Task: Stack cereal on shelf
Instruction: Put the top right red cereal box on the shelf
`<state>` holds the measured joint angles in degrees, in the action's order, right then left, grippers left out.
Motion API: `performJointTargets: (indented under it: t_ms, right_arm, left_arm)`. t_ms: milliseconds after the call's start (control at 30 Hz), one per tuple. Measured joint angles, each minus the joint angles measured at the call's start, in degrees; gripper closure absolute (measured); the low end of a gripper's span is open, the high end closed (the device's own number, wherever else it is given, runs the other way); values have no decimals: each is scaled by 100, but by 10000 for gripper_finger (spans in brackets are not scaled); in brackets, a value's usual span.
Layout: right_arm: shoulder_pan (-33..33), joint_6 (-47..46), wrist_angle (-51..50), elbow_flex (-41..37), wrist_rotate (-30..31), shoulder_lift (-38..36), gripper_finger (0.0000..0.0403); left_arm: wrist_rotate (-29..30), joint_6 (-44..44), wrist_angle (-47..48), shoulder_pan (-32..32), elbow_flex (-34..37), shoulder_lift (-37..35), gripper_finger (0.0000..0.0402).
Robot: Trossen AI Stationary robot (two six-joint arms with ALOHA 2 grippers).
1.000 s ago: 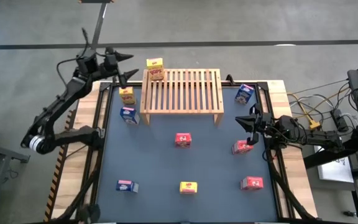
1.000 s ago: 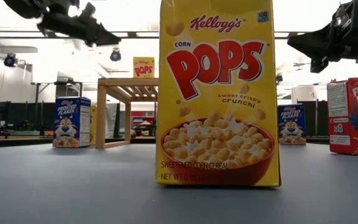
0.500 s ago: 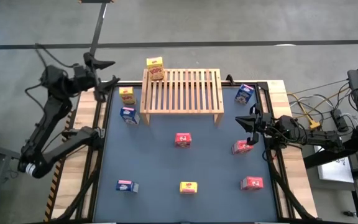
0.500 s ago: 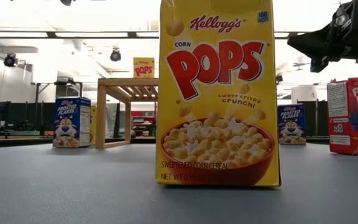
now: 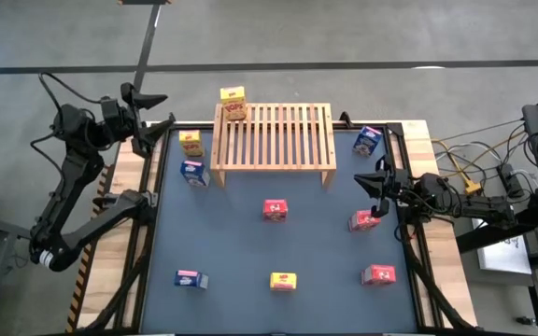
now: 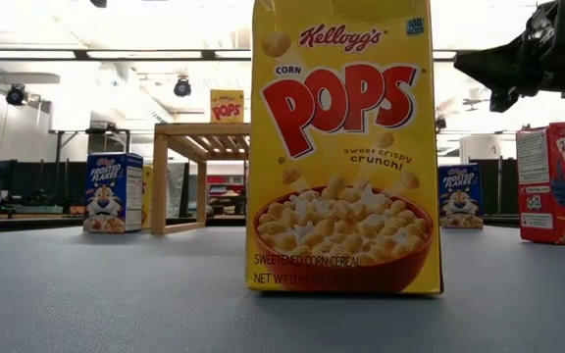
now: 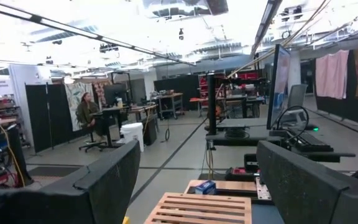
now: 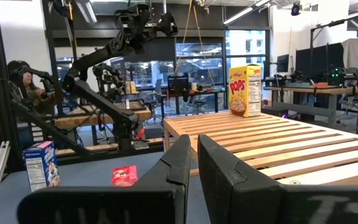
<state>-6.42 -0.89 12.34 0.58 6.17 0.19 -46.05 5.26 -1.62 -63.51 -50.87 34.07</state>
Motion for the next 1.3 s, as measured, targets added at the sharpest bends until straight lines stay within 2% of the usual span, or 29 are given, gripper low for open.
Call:
performJointTargets:
  t_ms: [800, 867, 1100, 1300]
  right_arm:
    - [0, -66, 0, 0, 136, 0, 380]
    - [0, -66, 0, 0, 136, 0, 380]
    - [0, -216, 0, -2, 138, 0, 380]
    - [0, -457, -43, 218, 144, 70, 380]
  left_arm:
    - [3, -8, -17, 0, 0, 825, 97]
    - [46, -67, -249, 0, 0, 976, 97]
    - [36, 648, -803, 27, 0, 1279, 97]
    - [38, 699, -1438, 437, 0, 1176, 97]
